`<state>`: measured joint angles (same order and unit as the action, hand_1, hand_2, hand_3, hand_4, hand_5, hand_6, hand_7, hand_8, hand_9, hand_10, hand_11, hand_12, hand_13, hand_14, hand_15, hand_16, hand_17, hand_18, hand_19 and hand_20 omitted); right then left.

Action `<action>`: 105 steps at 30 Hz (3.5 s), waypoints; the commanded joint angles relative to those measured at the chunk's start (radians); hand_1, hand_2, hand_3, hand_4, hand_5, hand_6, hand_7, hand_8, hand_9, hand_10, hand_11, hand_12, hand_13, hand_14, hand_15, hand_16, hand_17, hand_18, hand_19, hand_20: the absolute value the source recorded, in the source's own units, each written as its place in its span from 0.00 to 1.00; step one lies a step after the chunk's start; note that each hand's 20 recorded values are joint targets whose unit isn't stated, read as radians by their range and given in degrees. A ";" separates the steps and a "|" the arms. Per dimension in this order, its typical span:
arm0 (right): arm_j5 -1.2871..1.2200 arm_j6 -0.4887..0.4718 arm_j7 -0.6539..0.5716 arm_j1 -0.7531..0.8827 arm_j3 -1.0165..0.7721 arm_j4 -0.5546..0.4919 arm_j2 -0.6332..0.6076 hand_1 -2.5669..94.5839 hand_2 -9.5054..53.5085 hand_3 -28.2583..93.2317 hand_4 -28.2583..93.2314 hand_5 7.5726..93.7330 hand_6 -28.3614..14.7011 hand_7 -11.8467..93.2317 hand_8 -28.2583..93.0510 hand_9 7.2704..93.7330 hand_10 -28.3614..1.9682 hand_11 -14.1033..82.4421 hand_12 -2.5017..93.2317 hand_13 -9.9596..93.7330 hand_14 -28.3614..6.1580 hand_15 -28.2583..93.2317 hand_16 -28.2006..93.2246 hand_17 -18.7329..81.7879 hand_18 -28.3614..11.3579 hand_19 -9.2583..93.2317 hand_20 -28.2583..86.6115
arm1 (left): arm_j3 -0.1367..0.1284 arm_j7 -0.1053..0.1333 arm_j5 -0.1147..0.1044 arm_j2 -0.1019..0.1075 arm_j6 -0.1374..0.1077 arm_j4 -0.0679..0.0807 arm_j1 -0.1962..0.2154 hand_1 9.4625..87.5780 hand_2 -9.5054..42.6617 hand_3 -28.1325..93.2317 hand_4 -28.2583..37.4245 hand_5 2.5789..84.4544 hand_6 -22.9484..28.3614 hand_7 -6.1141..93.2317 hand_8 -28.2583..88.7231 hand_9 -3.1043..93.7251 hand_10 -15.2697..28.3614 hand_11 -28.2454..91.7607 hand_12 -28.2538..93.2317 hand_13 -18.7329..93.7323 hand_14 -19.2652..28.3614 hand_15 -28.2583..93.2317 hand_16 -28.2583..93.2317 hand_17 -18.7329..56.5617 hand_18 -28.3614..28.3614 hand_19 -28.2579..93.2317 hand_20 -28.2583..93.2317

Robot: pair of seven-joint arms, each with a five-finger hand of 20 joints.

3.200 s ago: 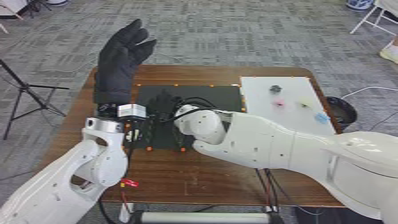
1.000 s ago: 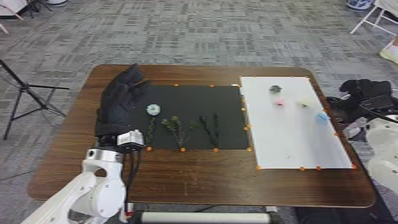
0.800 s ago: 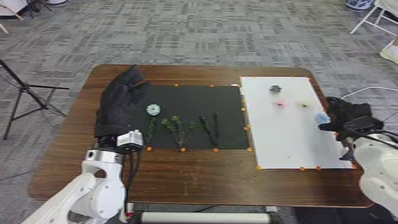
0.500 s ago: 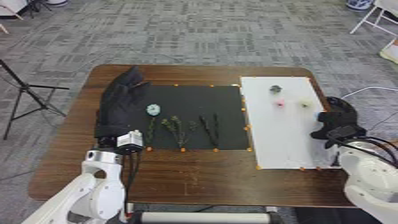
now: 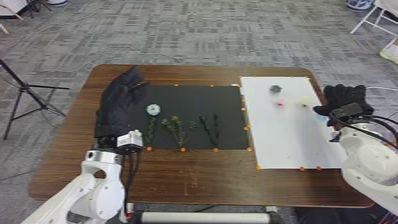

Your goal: Arrange flowers

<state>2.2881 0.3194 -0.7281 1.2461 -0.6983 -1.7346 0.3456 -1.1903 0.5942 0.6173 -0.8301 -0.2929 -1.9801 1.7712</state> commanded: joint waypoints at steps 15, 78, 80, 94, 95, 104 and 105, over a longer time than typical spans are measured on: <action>-0.115 -0.128 0.046 -0.153 0.143 0.133 0.066 0.29 0.00 0.90 0.00 0.44 0.55 0.41 0.14 0.47 0.54 0.44 0.27 0.55 0.46 0.91 0.43 0.39 0.21 0.86 0.70 | -0.007 -0.001 0.005 0.002 0.001 -0.008 0.007 0.25 0.12 0.81 0.07 0.36 0.48 0.31 0.15 0.31 0.63 0.48 0.40 0.39 0.71 0.55 0.27 0.14 0.85 0.57 0.38; -0.158 0.062 0.297 -0.647 0.720 0.299 0.841 0.55 0.00 0.93 0.06 0.72 0.68 0.58 0.31 0.86 0.74 0.41 0.63 0.78 0.74 0.76 0.60 0.54 0.25 0.88 0.67 | 0.019 0.065 -0.007 0.083 -0.026 -0.001 -0.143 0.25 0.12 0.81 0.07 0.37 0.49 0.31 0.15 0.32 0.63 0.48 0.40 0.39 0.71 0.55 0.27 0.15 0.86 0.58 0.39; -0.154 0.056 0.296 -0.643 0.719 0.305 0.850 0.55 0.00 0.93 0.06 0.72 0.68 0.58 0.31 0.86 0.74 0.41 0.63 0.78 0.74 0.76 0.60 0.54 0.25 0.88 0.67 | 0.016 0.065 -0.006 0.082 -0.021 -0.002 -0.139 0.25 0.12 0.81 0.07 0.37 0.49 0.31 0.15 0.32 0.63 0.48 0.40 0.39 0.71 0.55 0.27 0.15 0.86 0.58 0.39; -0.121 0.080 0.260 -0.630 0.726 0.357 0.899 0.56 0.00 0.93 0.03 0.73 0.70 0.58 0.29 0.87 0.77 0.39 0.60 0.78 0.74 0.76 0.60 0.53 0.25 0.88 0.67 | 0.037 0.065 -0.007 0.072 -0.008 0.010 -0.168 0.25 0.12 0.81 0.07 0.37 0.49 0.31 0.15 0.33 0.64 0.48 0.40 0.39 0.71 0.55 0.27 0.15 0.86 0.57 0.39; -0.121 0.082 0.259 -0.629 0.728 0.359 0.900 0.56 0.00 0.93 0.03 0.73 0.70 0.57 0.29 0.88 0.77 0.38 0.60 0.78 0.74 0.76 0.61 0.53 0.25 0.88 0.67 | 0.039 0.065 -0.006 0.072 -0.006 0.012 -0.171 0.25 0.12 0.81 0.07 0.37 0.49 0.31 0.15 0.33 0.63 0.48 0.40 0.39 0.71 0.55 0.27 0.15 0.86 0.57 0.39; -0.114 0.095 0.244 -0.627 0.725 0.366 0.899 0.56 0.00 0.93 0.01 0.72 0.73 0.57 0.29 0.88 0.81 0.36 0.59 0.78 0.73 0.77 0.61 0.52 0.25 0.88 0.68 | 0.045 0.065 -0.008 0.068 -0.007 0.016 -0.179 0.25 0.12 0.81 0.07 0.37 0.49 0.30 0.15 0.33 0.64 0.48 0.40 0.39 0.71 0.55 0.27 0.15 0.86 0.57 0.39; -0.120 0.092 0.246 -0.626 0.723 0.364 0.898 0.55 0.00 0.92 0.00 0.72 0.74 0.56 0.29 0.88 0.82 0.35 0.58 0.77 0.72 0.77 0.61 0.52 0.26 0.88 0.68 | 0.045 0.066 -0.009 0.068 -0.008 0.015 -0.179 0.25 0.12 0.81 0.07 0.37 0.49 0.31 0.15 0.33 0.63 0.48 0.40 0.39 0.71 0.55 0.27 0.15 0.86 0.57 0.39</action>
<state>2.1602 0.3958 -0.4745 0.6198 0.0357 -1.3690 1.2354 -1.1474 0.6479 0.6147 -0.7525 -0.3088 -1.9653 1.5997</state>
